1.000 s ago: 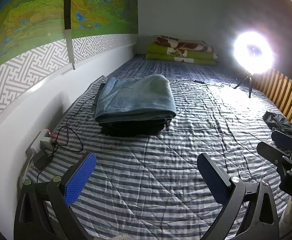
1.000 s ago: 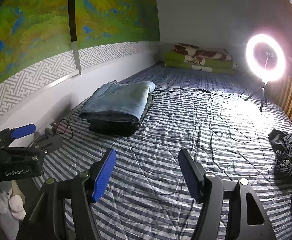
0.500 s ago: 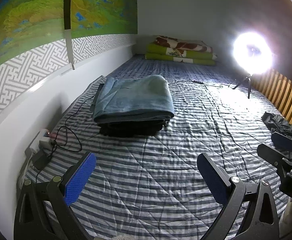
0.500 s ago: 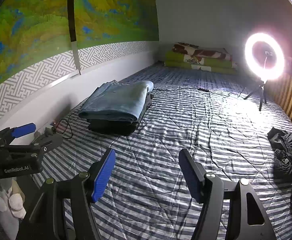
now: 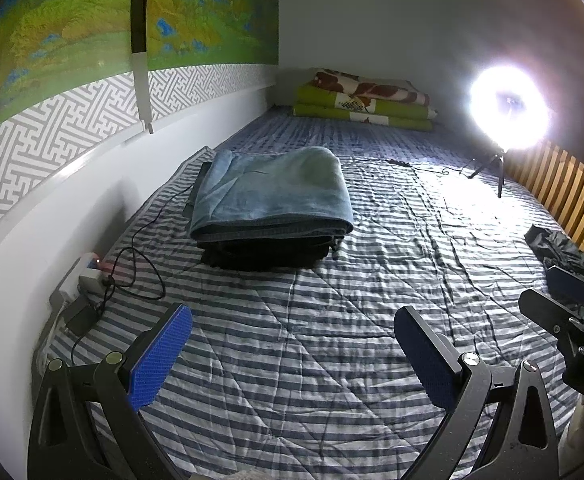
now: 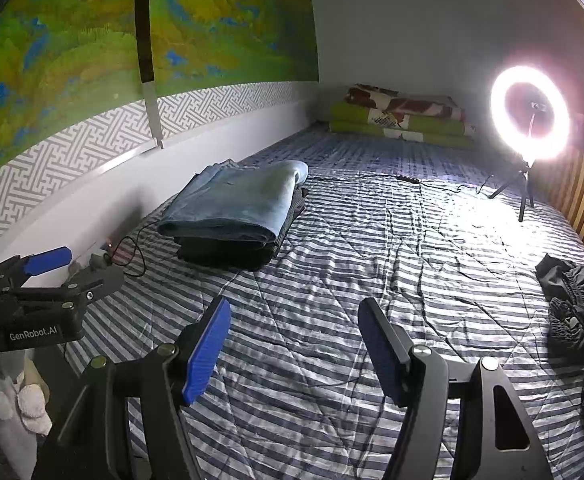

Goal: Organize objects

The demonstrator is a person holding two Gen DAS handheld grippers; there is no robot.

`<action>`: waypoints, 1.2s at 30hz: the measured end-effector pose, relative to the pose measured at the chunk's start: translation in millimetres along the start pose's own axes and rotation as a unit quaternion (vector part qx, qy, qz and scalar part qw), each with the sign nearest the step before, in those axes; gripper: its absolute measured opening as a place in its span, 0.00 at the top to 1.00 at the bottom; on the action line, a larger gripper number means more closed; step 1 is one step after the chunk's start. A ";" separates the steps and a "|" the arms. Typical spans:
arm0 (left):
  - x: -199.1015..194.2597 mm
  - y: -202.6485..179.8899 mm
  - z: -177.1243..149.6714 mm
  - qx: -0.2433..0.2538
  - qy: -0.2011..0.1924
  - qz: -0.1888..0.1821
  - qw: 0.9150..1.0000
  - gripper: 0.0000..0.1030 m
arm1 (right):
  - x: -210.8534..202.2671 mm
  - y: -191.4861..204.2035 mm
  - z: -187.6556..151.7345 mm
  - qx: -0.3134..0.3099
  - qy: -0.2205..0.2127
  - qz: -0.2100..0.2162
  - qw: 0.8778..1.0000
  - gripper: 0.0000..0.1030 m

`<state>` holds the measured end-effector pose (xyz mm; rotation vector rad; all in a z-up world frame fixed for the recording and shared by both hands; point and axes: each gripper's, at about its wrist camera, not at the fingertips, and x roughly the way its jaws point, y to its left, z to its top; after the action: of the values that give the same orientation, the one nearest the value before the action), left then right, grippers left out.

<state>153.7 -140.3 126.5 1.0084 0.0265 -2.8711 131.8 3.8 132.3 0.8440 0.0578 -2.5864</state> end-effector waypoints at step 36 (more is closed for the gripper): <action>13.8 2.9 -0.7 -0.004 0.014 -0.002 1.000 0.01 | 6.8 9.4 -4.6 0.003 0.008 -0.006 1.000 0.38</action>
<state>143.7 -144.4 117.4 1.0478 0.0416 -2.8586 133.2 -6.5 125.4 0.8704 0.0593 -2.5915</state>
